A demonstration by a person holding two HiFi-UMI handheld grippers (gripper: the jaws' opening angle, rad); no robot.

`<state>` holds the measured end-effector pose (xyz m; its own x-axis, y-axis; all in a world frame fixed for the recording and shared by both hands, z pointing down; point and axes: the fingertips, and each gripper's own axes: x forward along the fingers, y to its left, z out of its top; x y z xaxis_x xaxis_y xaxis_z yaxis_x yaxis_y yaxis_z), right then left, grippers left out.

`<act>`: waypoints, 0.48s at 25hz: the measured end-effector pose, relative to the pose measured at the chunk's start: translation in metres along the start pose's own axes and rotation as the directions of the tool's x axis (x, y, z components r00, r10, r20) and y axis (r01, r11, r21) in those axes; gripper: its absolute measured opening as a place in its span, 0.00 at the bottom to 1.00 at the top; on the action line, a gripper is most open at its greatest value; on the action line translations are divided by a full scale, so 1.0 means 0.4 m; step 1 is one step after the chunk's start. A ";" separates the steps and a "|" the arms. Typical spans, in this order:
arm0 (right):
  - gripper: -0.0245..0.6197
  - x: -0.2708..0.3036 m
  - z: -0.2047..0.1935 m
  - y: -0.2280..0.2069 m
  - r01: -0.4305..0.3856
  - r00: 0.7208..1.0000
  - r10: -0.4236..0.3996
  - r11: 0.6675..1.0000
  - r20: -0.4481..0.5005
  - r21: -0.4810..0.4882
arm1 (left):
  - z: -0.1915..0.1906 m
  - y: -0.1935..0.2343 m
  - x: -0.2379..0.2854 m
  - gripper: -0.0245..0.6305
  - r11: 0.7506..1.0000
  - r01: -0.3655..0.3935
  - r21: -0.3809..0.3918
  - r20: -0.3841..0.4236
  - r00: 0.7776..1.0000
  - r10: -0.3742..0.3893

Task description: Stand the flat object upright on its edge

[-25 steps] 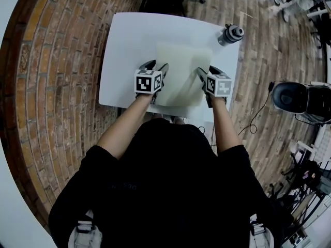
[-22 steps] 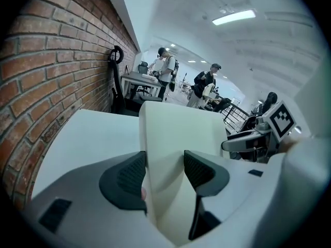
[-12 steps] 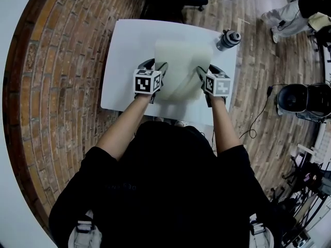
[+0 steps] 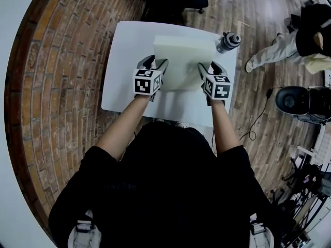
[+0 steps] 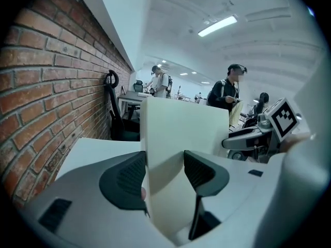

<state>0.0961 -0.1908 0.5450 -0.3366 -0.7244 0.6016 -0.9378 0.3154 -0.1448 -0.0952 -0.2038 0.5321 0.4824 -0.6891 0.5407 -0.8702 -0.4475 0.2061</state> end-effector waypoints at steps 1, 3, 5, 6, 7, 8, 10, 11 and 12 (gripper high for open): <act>0.39 -0.001 0.007 0.000 0.003 1.000 -0.003 1.000 0.017 -0.007 | 0.007 0.001 -0.001 0.40 1.000 -0.003 0.007 0.017 1.000 0.003; 0.39 -0.003 0.018 0.003 0.012 0.998 -0.011 1.000 0.055 -0.021 | 0.019 0.004 -0.004 0.40 1.000 -0.008 0.023 0.053 0.999 0.007; 0.39 -0.005 0.029 0.005 0.024 0.995 -0.020 0.999 0.098 -0.039 | 0.031 0.008 -0.004 0.40 0.999 -0.010 0.039 0.086 0.996 0.006; 0.39 -0.007 0.035 0.005 0.030 0.993 -0.024 0.998 0.119 -0.049 | 0.037 0.009 -0.004 0.40 0.999 -0.009 0.049 0.104 0.995 0.004; 0.39 -0.010 0.040 0.006 0.036 0.990 -0.028 0.998 0.141 -0.058 | 0.043 0.009 -0.005 0.40 0.998 -0.007 0.060 0.126 0.992 0.000; 0.39 -0.013 0.044 0.007 0.042 0.986 -0.031 0.997 0.162 -0.066 | 0.049 0.009 -0.006 0.40 0.997 -0.006 0.071 0.149 0.989 -0.005; 0.39 -0.019 0.054 0.014 0.052 0.978 -0.035 0.996 0.204 -0.078 | 0.059 0.008 -0.011 0.40 0.995 -0.005 0.097 0.196 0.981 -0.014; 0.39 -0.023 0.057 0.017 0.056 0.974 -0.037 0.995 0.224 -0.081 | 0.063 0.007 -0.015 0.40 0.994 -0.005 0.111 0.219 0.975 -0.019; 0.39 -0.027 0.060 0.021 0.058 0.969 -0.037 0.995 0.243 -0.082 | 0.068 0.006 -0.020 0.40 0.992 -0.006 0.126 0.243 0.970 -0.025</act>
<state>0.0897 -0.1949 0.5183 -0.3123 -0.8628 0.3976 -0.9458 0.3218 -0.0447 -0.0983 -0.2149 0.5061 0.5139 -0.7956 0.3209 -0.8536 -0.5114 0.0989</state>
